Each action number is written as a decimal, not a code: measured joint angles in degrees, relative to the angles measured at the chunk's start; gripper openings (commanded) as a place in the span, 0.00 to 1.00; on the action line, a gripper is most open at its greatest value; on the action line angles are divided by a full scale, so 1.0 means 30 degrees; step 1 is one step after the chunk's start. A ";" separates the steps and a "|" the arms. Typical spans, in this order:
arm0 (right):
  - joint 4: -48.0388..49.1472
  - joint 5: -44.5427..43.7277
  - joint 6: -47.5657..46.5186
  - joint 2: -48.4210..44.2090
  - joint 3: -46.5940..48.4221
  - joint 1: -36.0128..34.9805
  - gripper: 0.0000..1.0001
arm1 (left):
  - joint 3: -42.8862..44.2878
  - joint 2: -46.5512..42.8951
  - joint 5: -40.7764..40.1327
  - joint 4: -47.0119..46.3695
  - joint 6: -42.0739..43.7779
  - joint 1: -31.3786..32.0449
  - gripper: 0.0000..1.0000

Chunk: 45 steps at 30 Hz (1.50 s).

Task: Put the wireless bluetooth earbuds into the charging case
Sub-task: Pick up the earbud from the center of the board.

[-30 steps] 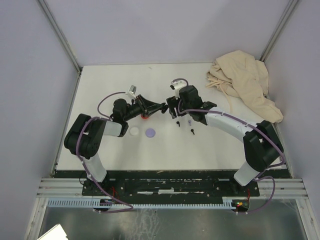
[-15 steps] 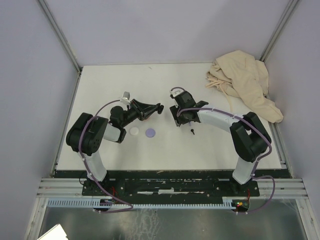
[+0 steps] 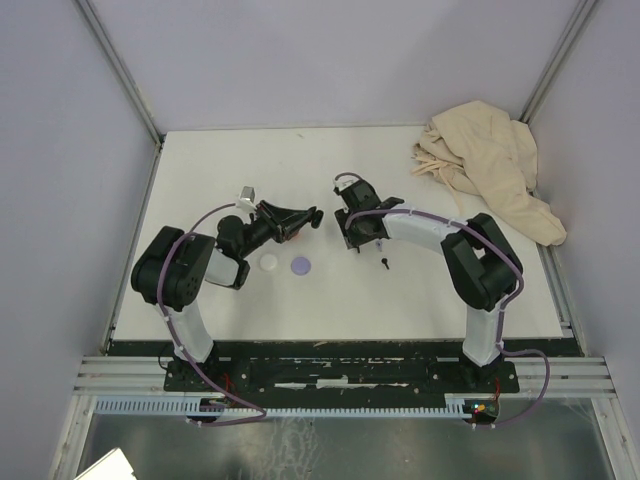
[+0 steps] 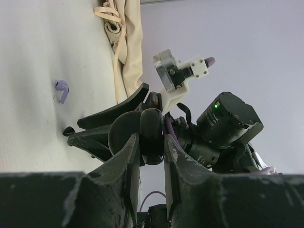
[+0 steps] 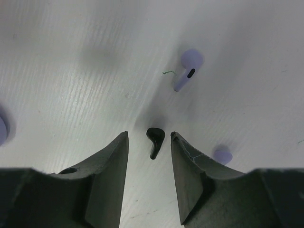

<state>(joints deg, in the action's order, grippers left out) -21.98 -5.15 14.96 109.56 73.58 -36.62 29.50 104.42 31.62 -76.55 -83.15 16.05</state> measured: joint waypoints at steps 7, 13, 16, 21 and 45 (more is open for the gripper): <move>-0.0233 -0.0058 0.0095 0.0583 0.0605 0.0000 0.45 | -0.0131 0.0000 0.0007 -0.0539 -0.0160 -0.0248 0.03; -0.0641 -0.0321 0.0138 0.0947 0.0896 0.0000 0.42 | -0.0219 0.0000 0.0015 -0.0692 -0.0211 -0.0372 0.03; -0.0852 -0.0423 0.0146 0.1020 0.0940 0.0000 0.41 | -0.0240 0.0000 0.0015 -0.0729 -0.0328 -0.0408 0.03; -0.0925 -0.0488 0.0146 0.1107 0.1042 0.0000 0.39 | -0.0270 0.0007 0.0015 -0.1013 -0.0342 -0.0452 0.03; -0.0546 -0.0816 -0.0007 0.0648 0.0831 0.0000 0.05 | -0.0270 0.0015 0.0044 -0.1115 -0.0415 -0.0612 0.03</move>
<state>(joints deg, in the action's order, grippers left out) -23.62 -7.60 14.94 111.50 76.07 -36.62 28.69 104.47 31.75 -79.90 -84.40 14.22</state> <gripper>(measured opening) 0.246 0.296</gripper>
